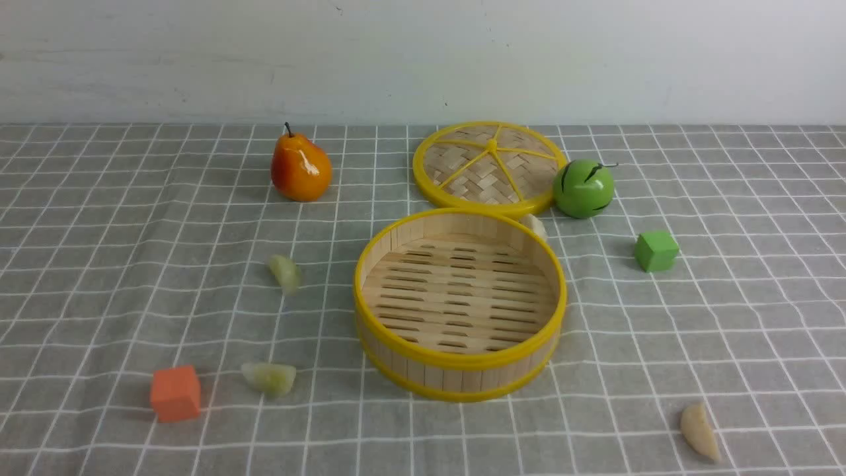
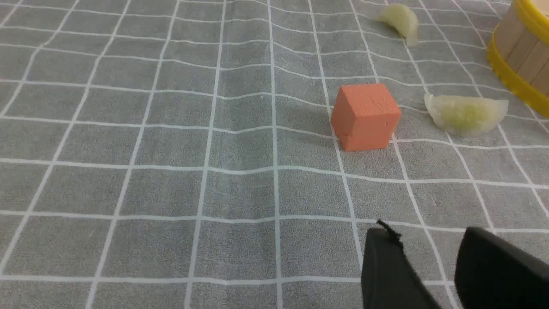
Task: Put the dumplings into the steamer on the table with the grey tablecloth.
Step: 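Reach for and grasp a dumpling on the table with the left gripper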
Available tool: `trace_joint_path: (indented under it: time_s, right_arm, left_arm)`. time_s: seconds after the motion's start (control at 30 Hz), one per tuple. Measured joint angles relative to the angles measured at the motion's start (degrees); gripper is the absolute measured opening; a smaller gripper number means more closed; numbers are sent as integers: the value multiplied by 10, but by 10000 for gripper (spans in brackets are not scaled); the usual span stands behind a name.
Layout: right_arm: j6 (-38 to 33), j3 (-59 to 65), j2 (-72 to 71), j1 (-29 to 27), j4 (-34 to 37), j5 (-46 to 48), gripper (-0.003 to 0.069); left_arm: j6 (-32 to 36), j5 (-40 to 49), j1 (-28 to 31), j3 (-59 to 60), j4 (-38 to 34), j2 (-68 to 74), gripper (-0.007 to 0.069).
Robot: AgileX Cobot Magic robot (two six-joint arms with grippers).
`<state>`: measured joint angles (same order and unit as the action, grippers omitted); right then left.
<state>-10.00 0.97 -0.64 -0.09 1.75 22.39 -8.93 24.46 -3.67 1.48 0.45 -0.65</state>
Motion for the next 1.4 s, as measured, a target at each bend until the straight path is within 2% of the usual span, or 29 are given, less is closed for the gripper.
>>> trace_joint_path:
  time_s: [0.9,1.17,1.27,1.4]
  right_arm:
    - [0,0,0,0,-1,0,240]
    - [0,1,0,0,-18,-16,240]
    - [0,7,0,0,-22,-79,240]
    - [0,7,0,0,-24,-238,240]
  left_arm:
    - [0,-9,0,1,17,0,237]
    - [0,-130,0,3,17,0,237]
    - [0,-218,0,3,17,0,237]
    - [0,-340,0,3,17,0,237]
